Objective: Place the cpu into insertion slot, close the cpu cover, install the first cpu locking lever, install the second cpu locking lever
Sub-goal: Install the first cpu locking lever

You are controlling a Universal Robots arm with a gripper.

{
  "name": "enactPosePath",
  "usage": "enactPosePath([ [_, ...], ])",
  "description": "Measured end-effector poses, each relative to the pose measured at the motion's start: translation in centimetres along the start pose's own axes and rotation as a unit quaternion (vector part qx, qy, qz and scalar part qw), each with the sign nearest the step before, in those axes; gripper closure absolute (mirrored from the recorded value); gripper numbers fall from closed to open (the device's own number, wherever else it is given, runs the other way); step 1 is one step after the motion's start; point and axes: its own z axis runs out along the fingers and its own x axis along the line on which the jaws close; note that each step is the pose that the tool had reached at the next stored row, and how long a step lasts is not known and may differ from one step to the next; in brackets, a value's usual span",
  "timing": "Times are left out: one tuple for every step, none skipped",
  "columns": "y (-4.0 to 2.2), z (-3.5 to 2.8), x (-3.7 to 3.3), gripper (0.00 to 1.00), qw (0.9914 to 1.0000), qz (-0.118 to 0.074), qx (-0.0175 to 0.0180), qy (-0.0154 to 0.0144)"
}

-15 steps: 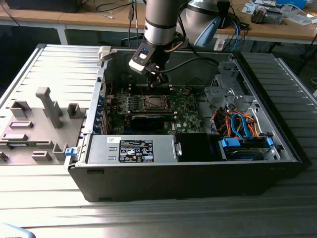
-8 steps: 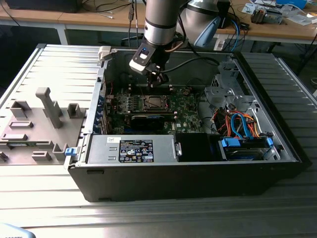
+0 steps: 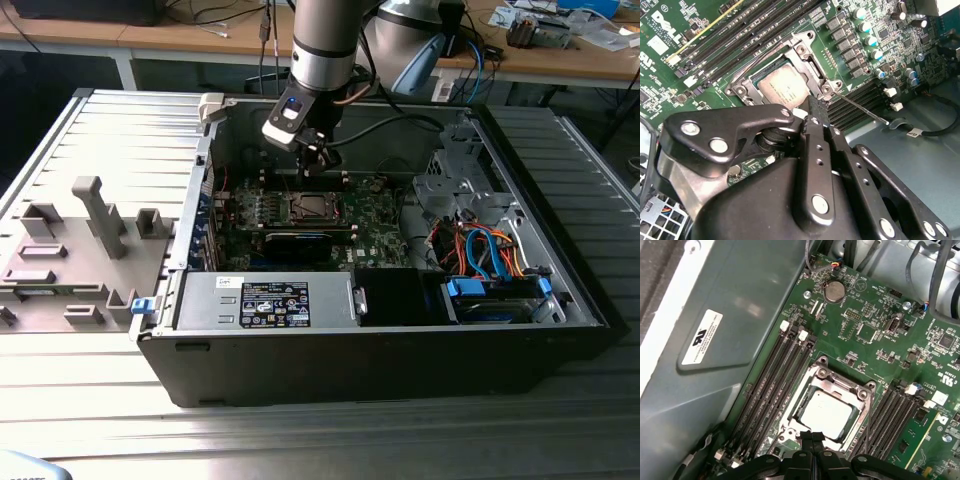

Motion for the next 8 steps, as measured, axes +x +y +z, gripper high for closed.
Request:
enactPosePath([
  [0.00,0.00,0.00,0.89,1.00000,-0.001,0.0001,0.0000],
  [0.00,0.00,0.00,0.89,1.00000,-0.002,0.0001,-0.0001],
  [0.00,0.00,0.00,0.89,0.99999,-0.004,0.0002,-0.0001],
  [0.00,0.00,0.00,0.89,0.99999,-0.005,0.0003,-0.0002],
  [0.00,0.00,0.00,0.89,0.99998,-0.006,0.0003,-0.0002],
  [0.00,0.00,0.00,0.89,0.99998,-0.007,0.0004,-0.0002],
  [0.00,0.00,0.00,0.89,0.99997,-0.008,0.0005,-0.0003],
  [0.00,0.00,0.00,0.89,0.99996,-0.009,0.0005,-0.0003],
])
